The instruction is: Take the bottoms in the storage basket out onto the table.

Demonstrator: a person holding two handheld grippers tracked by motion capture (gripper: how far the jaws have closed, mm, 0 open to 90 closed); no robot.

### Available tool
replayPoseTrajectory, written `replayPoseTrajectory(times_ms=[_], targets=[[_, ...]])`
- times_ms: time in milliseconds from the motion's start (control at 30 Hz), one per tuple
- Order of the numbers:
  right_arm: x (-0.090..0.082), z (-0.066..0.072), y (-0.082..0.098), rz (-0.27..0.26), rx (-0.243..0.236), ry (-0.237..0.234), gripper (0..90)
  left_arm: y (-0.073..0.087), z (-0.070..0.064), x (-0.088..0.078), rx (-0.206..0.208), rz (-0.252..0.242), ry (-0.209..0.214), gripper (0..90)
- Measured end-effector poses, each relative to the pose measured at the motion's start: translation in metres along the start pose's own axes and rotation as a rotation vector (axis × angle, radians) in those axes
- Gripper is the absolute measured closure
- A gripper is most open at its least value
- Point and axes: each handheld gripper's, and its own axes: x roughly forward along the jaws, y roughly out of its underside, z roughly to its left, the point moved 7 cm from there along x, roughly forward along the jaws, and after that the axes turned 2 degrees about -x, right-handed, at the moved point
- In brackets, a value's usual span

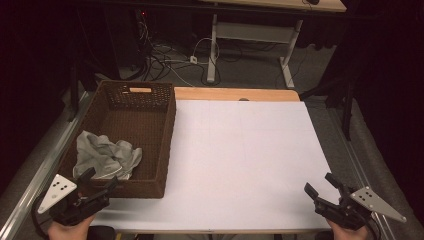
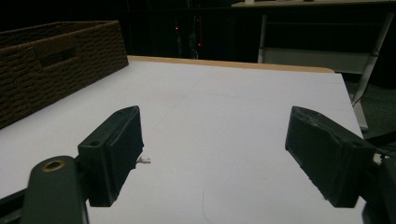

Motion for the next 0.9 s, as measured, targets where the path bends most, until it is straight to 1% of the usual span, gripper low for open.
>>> replayPoseTrajectory(times_ms=[167,233,300,400,500,533,767,900], targets=[[0.0007,-0.0003,0.0009,0.009,0.003,0.000,19.8,-0.0015,-0.0008,-0.0016,-0.002,-0.012,0.003,21.3],[0.0010,0.0002,0.0009,0.008,-0.009,0.001,19.8,-0.0014,-0.0009,-0.0018,-0.001,-0.011,0.006,21.3],[0.0010,0.0005,0.0011,0.009,-0.009,0.002,19.8,-0.0016,-0.0010,-0.0019,-0.001,-0.013,0.008,21.3],[0.0011,0.0002,0.0011,0.009,-0.008,0.004,19.8,-0.0012,-0.0026,-0.0007,-0.003,-0.009,0.022,21.3],[0.0013,0.0004,0.0014,0.012,-0.005,0.003,19.8,-0.0025,-0.0039,-0.0012,0.003,-0.014,0.020,21.3],[0.0017,0.0006,0.0017,0.015,-0.006,0.000,19.8,-0.0036,-0.0049,-0.0027,0.006,-0.024,0.018,21.3],[0.0026,0.0013,0.0026,0.022,-0.014,-0.007,19.8,-0.0048,-0.0057,-0.0035,0.004,-0.028,0.017,21.3],[0.0044,0.0023,0.0039,0.035,-0.013,-0.020,19.8,-0.0059,-0.0078,-0.0036,0.005,-0.033,0.019,21.3]])
